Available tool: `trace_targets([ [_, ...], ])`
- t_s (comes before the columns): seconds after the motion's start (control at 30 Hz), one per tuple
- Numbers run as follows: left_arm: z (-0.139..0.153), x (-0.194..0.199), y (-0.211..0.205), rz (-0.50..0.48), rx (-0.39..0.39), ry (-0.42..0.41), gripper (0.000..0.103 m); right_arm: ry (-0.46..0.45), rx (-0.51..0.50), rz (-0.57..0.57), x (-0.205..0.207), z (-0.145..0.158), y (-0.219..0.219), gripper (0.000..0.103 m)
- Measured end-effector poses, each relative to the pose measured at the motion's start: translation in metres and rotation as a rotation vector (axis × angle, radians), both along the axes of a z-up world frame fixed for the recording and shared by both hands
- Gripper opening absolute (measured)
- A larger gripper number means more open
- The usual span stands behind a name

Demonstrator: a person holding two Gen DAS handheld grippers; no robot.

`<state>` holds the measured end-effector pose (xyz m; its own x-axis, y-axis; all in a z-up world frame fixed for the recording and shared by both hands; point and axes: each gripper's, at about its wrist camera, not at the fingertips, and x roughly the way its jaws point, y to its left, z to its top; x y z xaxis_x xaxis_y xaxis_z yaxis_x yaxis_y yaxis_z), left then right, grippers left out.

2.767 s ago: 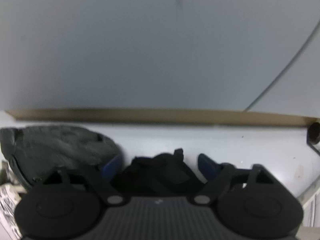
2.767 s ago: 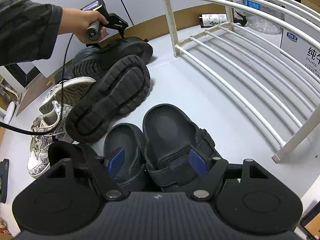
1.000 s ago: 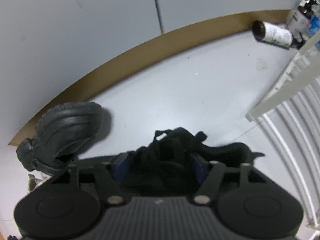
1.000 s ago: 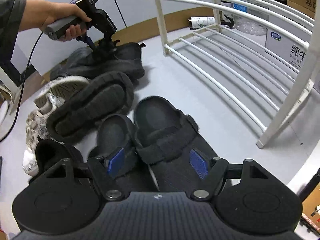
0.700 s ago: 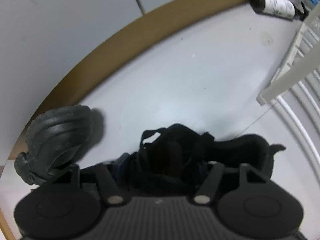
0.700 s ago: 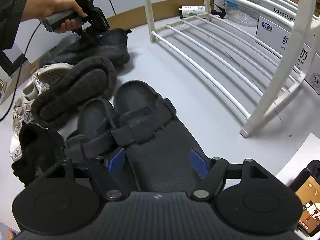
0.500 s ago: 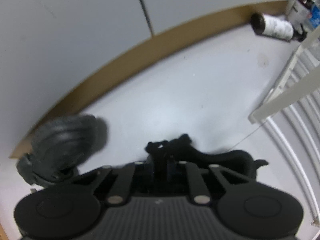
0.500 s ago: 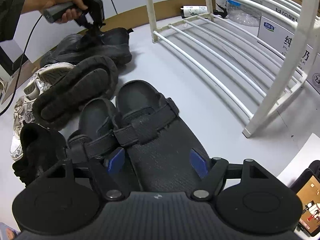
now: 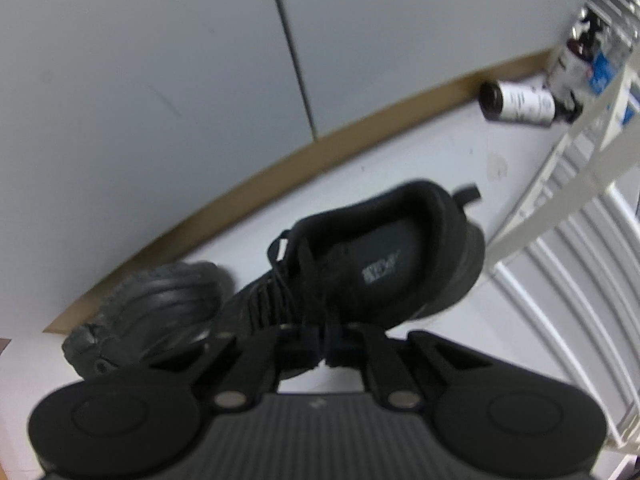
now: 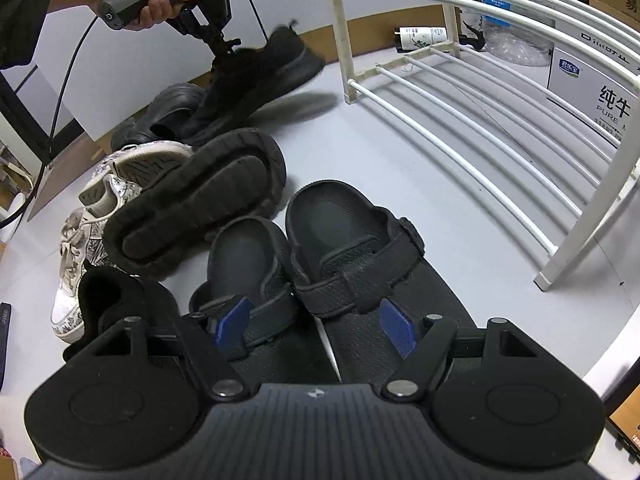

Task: Organize scattered shoes
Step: 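Lift the black shoe with the left gripper and carry it toward the shoe group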

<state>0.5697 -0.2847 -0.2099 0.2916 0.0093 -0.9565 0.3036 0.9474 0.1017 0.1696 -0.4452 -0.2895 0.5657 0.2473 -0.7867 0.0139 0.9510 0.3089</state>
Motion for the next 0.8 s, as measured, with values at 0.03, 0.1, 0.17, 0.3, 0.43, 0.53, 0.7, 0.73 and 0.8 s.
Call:
trace_targets([
  [0.03, 0.005, 0.001, 0.0, 0.001, -0.006, -0.007, 0.002, -0.001, 0.002, -0.002, 0.0, 0.0, 0.0, 0.077],
  [0.1, 0.018, 0.002, 0.0, -0.004, -0.033, -0.004, 0.002, -0.005, 0.007, -0.009, 0.001, 0.001, 0.0, 0.077],
  [0.17, 0.029, 0.001, 0.0, -0.009, -0.044, -0.006, 0.002, -0.013, 0.019, -0.022, 0.003, 0.003, -0.001, 0.077],
  [0.3, 0.051, -0.007, 0.002, -0.022, -0.064, -0.011, 0.002, -0.039, 0.037, -0.036, 0.006, 0.013, 0.001, 0.077],
  [0.43, 0.071, -0.018, 0.01, -0.063, -0.07, -0.01, 0.002, -0.055, 0.023, -0.011, 0.001, 0.031, 0.011, 0.077],
  [0.53, 0.092, -0.03, 0.032, -0.064, -0.089, -0.027, 0.002, -0.067, 0.013, 0.008, -0.002, 0.045, 0.018, 0.077],
  [0.7, 0.12, -0.049, 0.071, -0.039, -0.115, -0.062, 0.002, -0.087, -0.004, 0.038, -0.007, 0.068, 0.03, 0.077],
  [0.73, 0.126, -0.054, 0.078, -0.035, -0.119, -0.068, 0.002, -0.091, -0.007, 0.044, -0.009, 0.073, 0.033, 0.077],
  [0.8, 0.139, -0.063, 0.092, -0.025, -0.131, -0.078, 0.002, -0.099, -0.014, 0.057, -0.011, 0.082, 0.038, 0.077],
])
